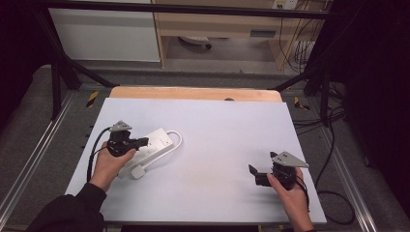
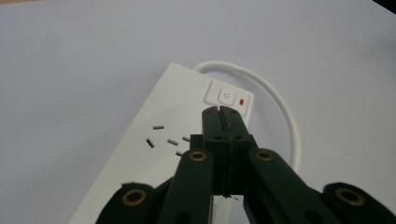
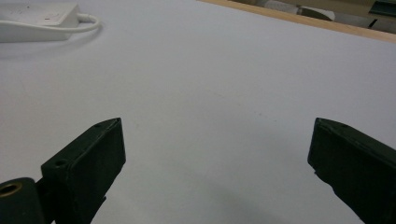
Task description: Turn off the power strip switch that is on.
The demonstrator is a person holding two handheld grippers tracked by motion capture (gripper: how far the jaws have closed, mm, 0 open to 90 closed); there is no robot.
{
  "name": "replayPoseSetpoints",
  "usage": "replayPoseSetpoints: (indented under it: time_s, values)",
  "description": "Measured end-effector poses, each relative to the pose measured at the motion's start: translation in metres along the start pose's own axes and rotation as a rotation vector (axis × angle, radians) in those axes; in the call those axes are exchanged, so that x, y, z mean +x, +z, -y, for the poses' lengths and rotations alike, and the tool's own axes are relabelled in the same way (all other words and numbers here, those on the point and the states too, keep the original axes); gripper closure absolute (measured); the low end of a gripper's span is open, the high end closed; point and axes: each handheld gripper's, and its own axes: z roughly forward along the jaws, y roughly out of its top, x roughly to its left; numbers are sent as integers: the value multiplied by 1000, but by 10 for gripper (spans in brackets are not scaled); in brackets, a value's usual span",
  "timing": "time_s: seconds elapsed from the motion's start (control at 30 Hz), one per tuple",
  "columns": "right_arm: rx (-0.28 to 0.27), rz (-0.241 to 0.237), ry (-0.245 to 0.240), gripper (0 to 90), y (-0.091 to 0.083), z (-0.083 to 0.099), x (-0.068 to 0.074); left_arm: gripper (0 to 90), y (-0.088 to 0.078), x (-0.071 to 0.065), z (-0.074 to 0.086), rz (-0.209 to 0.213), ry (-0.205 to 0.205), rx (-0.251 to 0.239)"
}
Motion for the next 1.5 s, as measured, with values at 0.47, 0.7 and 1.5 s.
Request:
replayPoseSetpoints:
  time_s: [0.47, 0.7, 1.5]
  values:
    - [0, 0, 0, 45, 0, 0, 0, 900, 8, -1, 6, 7, 8, 48]
    - [0, 0, -2, 45, 0, 0, 0, 900, 10, -2, 7, 5, 5, 56]
    - [2, -1, -8, 44, 0, 0, 0, 900, 16, -3, 13, -3, 6, 81]
